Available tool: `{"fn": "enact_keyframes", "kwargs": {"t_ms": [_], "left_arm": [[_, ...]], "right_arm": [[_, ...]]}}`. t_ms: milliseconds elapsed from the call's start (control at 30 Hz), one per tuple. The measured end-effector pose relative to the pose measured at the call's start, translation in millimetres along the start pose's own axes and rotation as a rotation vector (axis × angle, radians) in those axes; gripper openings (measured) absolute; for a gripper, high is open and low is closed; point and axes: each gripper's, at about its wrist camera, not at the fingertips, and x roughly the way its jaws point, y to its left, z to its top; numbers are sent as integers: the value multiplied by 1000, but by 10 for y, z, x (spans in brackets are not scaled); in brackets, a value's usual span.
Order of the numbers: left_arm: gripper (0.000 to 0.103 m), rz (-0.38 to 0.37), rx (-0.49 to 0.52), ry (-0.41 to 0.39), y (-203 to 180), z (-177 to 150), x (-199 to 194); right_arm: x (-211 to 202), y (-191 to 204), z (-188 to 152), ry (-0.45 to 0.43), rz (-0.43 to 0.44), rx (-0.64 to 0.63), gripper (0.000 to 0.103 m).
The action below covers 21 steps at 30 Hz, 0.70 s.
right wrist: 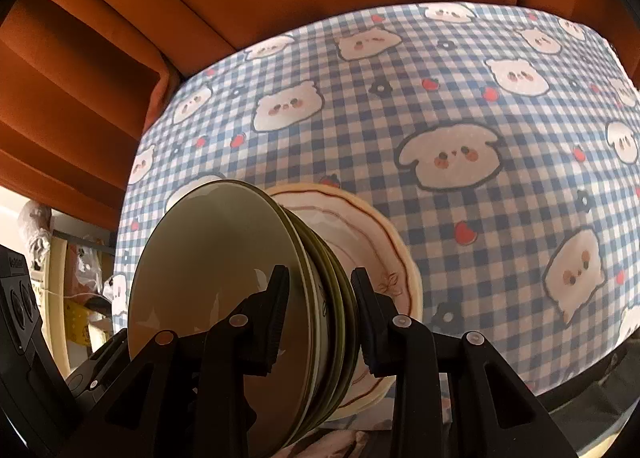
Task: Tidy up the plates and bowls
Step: 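Tilt and lower the bowl into the nested bowls with both grippers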
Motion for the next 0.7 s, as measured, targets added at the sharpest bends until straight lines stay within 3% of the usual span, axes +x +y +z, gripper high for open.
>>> {"fn": "enact_keyframes", "kwargs": {"t_ms": [167,700], "left_arm": [[55,-16,22,52,86,0,115],[55,-28,132,28,125,74,188]], "right_arm": [[124,23,-62,26,-26,39,35],[203,101,-120,7,-102,40,35]]}}
